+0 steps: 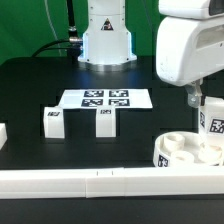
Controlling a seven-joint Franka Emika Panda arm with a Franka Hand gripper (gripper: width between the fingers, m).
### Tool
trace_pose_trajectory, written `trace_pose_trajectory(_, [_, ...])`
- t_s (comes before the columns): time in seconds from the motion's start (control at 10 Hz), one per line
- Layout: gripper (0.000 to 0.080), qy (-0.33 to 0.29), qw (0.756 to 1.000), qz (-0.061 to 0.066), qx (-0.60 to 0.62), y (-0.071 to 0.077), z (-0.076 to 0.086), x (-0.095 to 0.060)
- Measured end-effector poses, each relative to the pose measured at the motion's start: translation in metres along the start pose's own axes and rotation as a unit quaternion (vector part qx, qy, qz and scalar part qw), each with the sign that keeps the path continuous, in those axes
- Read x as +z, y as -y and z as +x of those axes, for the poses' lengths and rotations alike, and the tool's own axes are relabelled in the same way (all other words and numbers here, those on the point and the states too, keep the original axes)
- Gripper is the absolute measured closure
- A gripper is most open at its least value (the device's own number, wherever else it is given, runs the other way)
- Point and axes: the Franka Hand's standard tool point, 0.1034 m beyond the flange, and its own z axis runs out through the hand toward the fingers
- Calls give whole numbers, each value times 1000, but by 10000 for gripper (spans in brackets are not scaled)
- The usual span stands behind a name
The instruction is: Assemble stool
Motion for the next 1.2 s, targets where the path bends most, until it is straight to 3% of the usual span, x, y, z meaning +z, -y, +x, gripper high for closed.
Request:
trace_pose_trajectory(0.1, [150,0,999,-3,-45,-2,0,0])
trace_pose_trajectory(0.3, [150,-7,984,-21,-174,-4,7,1])
trace_pose_trajectory(0.8, [150,0,951,-23,-307,-6,5,3])
trace_pose_trajectory(0.9, [150,5,930,-25,-367,-3,6,5])
trace_pose_trajectory(1.2, [150,9,923,-28,-383,1,8,5])
